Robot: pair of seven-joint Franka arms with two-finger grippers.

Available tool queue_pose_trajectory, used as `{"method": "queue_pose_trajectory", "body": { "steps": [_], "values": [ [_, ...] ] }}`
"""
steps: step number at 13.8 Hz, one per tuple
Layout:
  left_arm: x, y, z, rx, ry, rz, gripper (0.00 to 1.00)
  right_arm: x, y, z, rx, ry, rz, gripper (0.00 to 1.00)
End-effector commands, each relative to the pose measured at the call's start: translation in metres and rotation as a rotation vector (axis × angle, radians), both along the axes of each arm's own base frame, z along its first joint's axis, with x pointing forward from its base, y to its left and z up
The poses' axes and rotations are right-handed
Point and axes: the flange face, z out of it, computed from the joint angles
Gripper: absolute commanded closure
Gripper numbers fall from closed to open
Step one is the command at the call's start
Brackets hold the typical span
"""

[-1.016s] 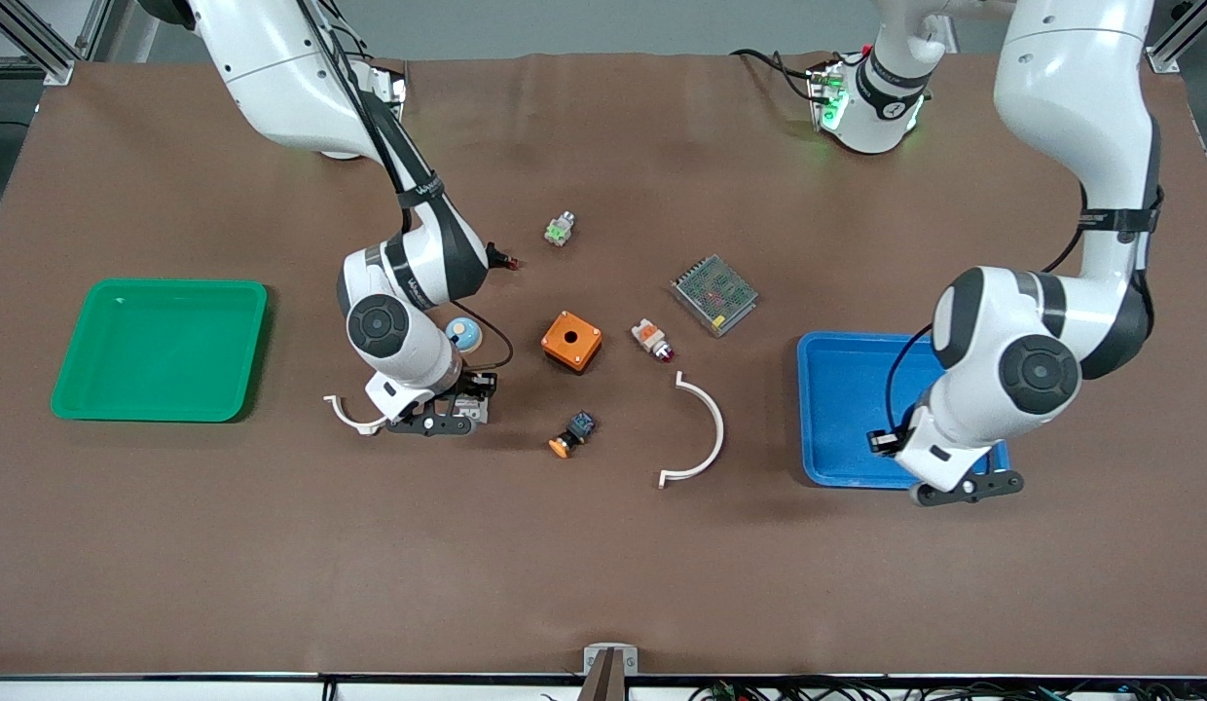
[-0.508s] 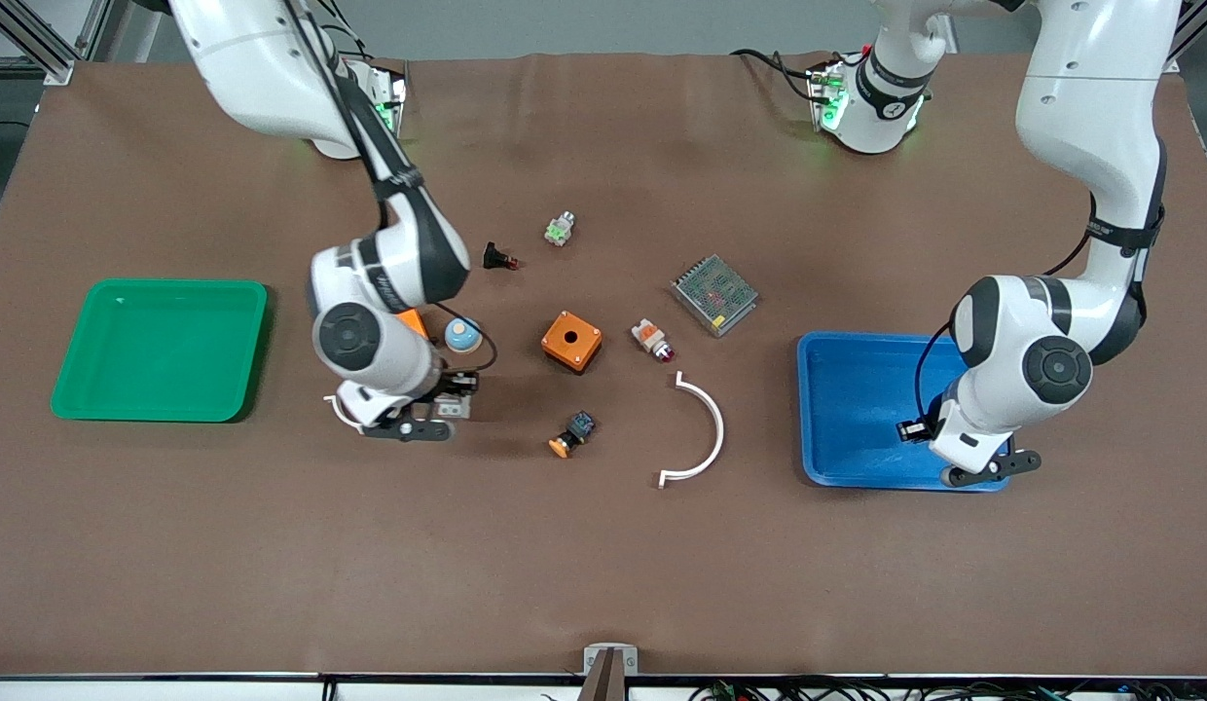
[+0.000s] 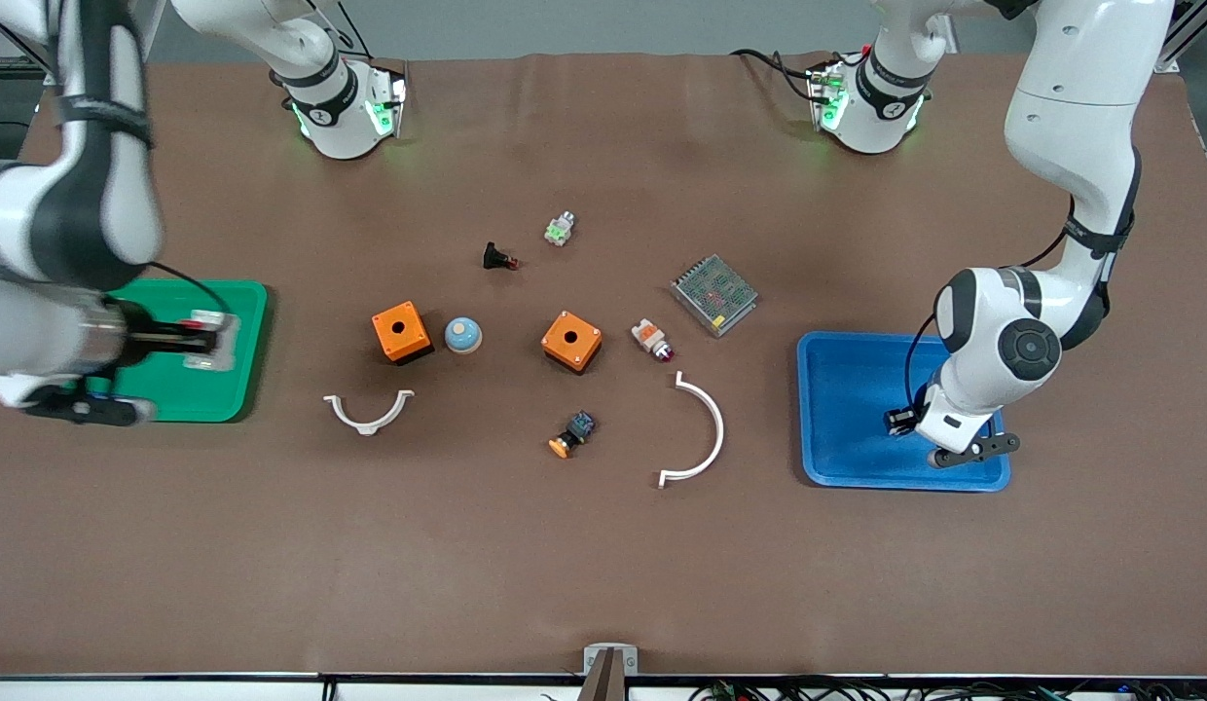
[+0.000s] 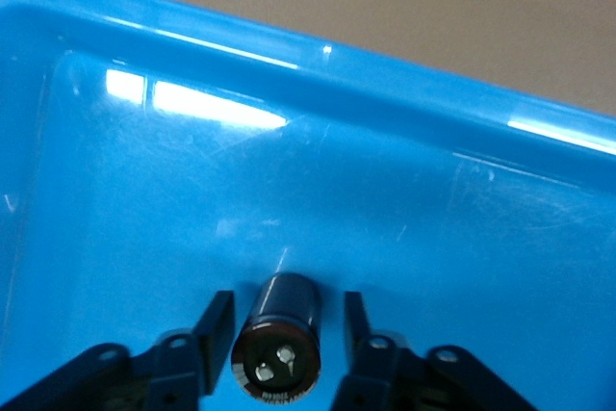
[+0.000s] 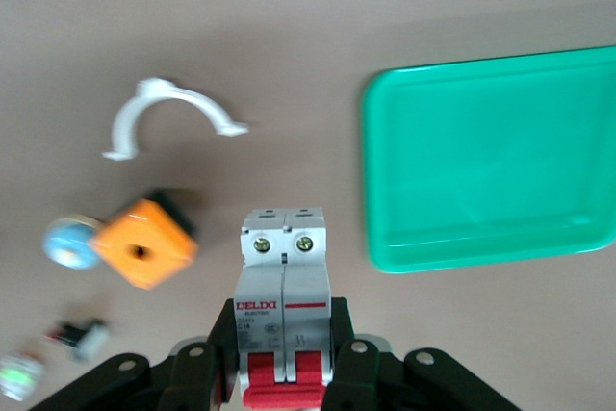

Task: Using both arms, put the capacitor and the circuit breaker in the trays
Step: 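Release the capacitor in the blue tray while the right gripper releases the breaker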

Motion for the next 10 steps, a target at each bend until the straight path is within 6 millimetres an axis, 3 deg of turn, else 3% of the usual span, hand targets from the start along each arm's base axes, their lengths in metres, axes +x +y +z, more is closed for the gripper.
{"method": "queue_pose_trajectory", "body": {
  "steps": [1,3,6,8,10],
  "values": [
    [0.003,-0.007,0.066,0.002,-0.057,-0.018,0.00,-0.018,-0.107,-0.023,0.046,0.012,0.015,0.86],
    [-0.001,-0.007,0.137,0.005,-0.080,-0.023,0.00,-0.031,-0.163,-0.045,0.063,-0.016,0.051,0.86],
    [-0.022,-0.010,0.243,0.014,-0.103,-0.087,0.00,-0.054,-0.207,-0.092,0.006,-0.026,0.117,0.86],
    [-0.038,-0.009,0.314,0.026,-0.097,-0.135,0.00,-0.073,-0.212,-0.133,0.001,-0.038,0.125,0.86],
    [-0.053,-0.001,0.369,0.034,-0.053,-0.181,0.00,-0.086,-0.211,-0.162,-0.008,-0.057,0.129,0.86]
  ]
}}
